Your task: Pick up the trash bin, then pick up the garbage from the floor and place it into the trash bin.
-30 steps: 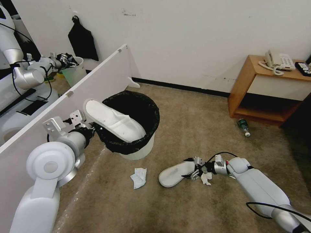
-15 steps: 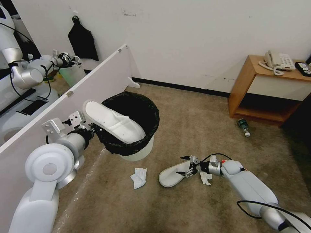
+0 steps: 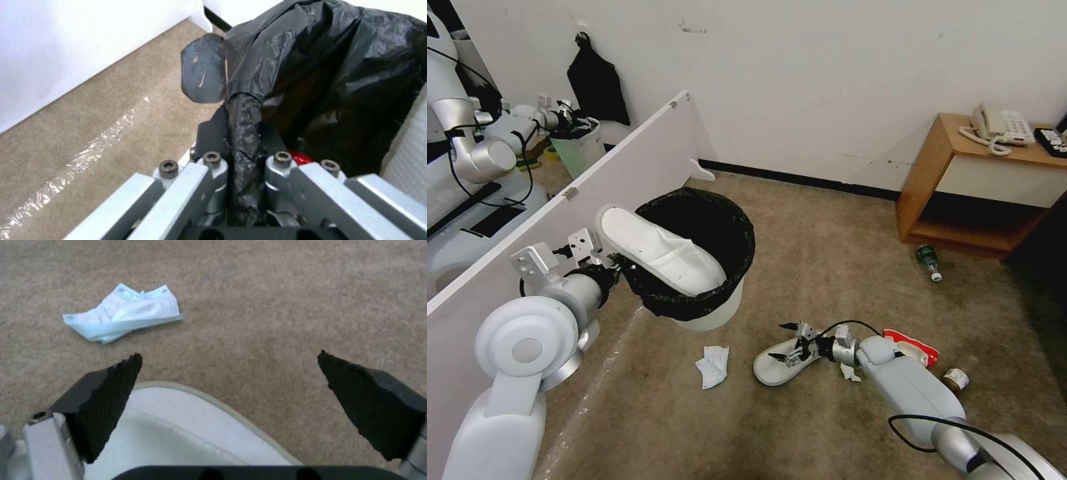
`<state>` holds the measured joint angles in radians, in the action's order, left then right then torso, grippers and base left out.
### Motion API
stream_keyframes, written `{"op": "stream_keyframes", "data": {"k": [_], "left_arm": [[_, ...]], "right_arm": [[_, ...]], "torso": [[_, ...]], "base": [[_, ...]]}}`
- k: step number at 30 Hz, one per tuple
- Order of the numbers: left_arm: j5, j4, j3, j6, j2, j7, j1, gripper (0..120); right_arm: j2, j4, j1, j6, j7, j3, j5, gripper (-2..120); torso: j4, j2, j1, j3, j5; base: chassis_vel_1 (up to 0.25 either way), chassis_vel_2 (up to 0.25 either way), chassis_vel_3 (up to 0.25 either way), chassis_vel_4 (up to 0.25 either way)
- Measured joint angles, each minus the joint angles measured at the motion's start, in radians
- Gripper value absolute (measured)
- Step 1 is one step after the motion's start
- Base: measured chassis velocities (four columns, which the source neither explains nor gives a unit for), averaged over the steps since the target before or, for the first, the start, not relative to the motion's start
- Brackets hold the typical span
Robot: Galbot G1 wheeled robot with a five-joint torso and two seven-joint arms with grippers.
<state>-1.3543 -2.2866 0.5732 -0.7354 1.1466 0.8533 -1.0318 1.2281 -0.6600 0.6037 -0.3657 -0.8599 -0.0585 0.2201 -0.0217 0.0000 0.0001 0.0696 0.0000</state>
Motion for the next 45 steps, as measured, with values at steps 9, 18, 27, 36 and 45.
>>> {"op": "stream_keyframes", "data": {"k": [9, 18, 27, 36, 45], "left_arm": [[0.000, -0.002, 0.000, 0.000, -0.001, 0.002, -0.001, 4], [0.001, -0.004, -0.004, 0.000, 0.002, 0.003, -0.002, 4], [0.002, -0.008, -0.003, 0.000, 0.001, 0.003, -0.005, 4], [0.002, -0.009, -0.002, 0.000, 0.001, 0.003, -0.007, 4], [0.003, -0.010, -0.003, 0.000, 0.002, 0.002, -0.008, 4]], "right_arm": [[-0.020, 0.000, 0.030, -0.002, 0.010, 0.012, -0.006, 100], [-0.040, -0.003, 0.056, -0.006, 0.010, 0.030, -0.019, 100], [-0.034, 0.000, 0.045, -0.007, 0.008, 0.032, -0.018, 100], [-0.030, 0.012, 0.038, -0.007, 0.008, 0.034, -0.017, 100], [-0.022, 0.020, 0.046, -0.011, 0.009, 0.037, -0.024, 93]], "torso": [[-0.0002, 0.000, 0.000, 0.000, 0.0000], [-0.0002, 0.000, 0.000, 0.000, 0.0000], [0.0000, 0.000, 0.000, 0.000, 0.0000], [-0.0001, 0.000, 0.000, 0.000, 0.0000], [-0.0001, 0.000, 0.000, 0.000, 0.0000]], "base": [[0.000, 0.000, 0.000, 0.000], [0.000, 0.000, 0.000, 0.000], [0.000, 0.000, 0.000, 0.000], [0.000, 0.000, 0.000, 0.000], [0.000, 0.000, 0.000, 0.000]]}}
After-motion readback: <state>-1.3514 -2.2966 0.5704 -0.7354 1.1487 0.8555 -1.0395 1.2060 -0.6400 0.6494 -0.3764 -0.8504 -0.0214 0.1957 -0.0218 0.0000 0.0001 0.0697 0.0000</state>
